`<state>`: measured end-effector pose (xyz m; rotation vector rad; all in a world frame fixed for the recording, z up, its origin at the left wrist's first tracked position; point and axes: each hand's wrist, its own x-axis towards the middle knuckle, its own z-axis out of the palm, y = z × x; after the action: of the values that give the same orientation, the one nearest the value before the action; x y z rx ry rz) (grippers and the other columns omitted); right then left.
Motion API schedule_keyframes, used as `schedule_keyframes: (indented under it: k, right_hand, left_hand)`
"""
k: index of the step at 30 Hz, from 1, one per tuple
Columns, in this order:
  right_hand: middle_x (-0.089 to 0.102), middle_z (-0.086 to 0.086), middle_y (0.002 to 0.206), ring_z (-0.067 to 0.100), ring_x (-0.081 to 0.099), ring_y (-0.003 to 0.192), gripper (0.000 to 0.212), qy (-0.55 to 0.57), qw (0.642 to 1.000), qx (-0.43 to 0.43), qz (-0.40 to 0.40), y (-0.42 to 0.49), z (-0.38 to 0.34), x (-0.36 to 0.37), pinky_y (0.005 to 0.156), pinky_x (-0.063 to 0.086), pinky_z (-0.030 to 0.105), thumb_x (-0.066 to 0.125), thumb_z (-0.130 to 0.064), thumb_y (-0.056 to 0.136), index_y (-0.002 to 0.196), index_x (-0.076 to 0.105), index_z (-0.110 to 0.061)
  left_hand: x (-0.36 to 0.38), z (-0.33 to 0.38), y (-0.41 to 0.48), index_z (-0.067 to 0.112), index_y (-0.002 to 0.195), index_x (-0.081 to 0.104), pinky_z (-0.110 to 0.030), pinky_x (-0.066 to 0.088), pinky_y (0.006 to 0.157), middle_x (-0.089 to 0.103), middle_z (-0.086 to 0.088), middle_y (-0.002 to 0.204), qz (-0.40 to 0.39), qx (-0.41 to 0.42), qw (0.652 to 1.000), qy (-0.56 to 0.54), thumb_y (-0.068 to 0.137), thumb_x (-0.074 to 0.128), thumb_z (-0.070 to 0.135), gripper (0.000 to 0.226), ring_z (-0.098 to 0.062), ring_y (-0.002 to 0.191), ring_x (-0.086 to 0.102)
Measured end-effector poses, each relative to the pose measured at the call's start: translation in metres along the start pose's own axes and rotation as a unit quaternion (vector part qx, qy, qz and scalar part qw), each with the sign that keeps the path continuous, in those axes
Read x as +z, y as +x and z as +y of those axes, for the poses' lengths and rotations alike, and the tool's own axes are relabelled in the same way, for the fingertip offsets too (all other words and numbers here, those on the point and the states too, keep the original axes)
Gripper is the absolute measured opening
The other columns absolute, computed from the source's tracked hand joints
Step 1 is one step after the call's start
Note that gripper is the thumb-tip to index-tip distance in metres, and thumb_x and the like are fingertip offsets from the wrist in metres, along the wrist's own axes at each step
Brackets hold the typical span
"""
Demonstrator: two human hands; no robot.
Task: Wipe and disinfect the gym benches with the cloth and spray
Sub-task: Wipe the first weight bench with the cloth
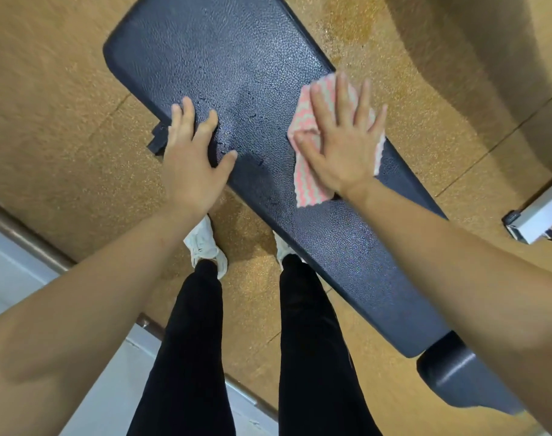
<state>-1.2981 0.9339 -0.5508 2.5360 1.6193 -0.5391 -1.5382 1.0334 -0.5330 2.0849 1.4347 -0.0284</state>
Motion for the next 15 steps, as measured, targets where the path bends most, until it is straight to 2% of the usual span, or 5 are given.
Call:
schedule_keyframes:
  k: [4,10,13,15]
  right_hand:
    - [0.009,0.006,0.17,0.041,0.005,0.155,0.078,-0.036,0.997,-0.061,-0.001,0.016,-0.032,-0.001,0.114,0.006,0.075,0.018,-0.077,0.094,0.161,0.011,-0.037]
    - [0.009,0.004,0.171,0.041,0.003,0.155,0.076,-0.025,0.985,-0.168,-0.023,-0.037,-0.075,0.025,0.113,0.001,0.076,0.029,-0.076,0.095,0.161,0.019,-0.037]
    - [0.011,0.002,0.17,0.042,0.004,0.155,0.074,-0.031,0.977,-0.21,-0.031,-0.064,-0.072,0.035,0.113,0.003,0.077,0.037,-0.07,0.095,0.16,0.022,-0.038]
    - [0.008,0.0,0.171,0.041,0.002,0.155,0.074,-0.047,0.974,-0.217,-0.047,-0.072,-0.062,0.037,0.113,0.003,0.076,0.036,-0.071,0.095,0.16,0.02,-0.04]
  left_hand:
    - [-0.001,-0.005,0.0,0.019,0.152,0.051,-0.042,0.027,0.124,0.022,-0.012,0.171,0.0,0.01,1.0,0.001,0.093,0.071,0.038,0.065,-0.033,0.159,0.017]
    - [-0.005,-0.009,0.002,0.022,0.151,0.052,-0.046,0.038,0.116,0.023,-0.009,0.171,-0.014,0.018,1.0,0.014,0.092,0.07,0.035,0.063,-0.029,0.159,0.018]
    - [-0.005,-0.011,0.002,0.024,0.152,0.051,-0.051,0.04,0.113,0.022,-0.008,0.171,-0.018,0.016,1.0,0.01,0.092,0.07,0.034,0.064,-0.027,0.159,0.017]
    - [-0.005,-0.011,0.002,0.022,0.151,0.052,-0.051,0.042,0.113,0.024,-0.009,0.171,-0.012,0.02,1.0,0.007,0.092,0.071,0.033,0.063,-0.028,0.159,0.018]
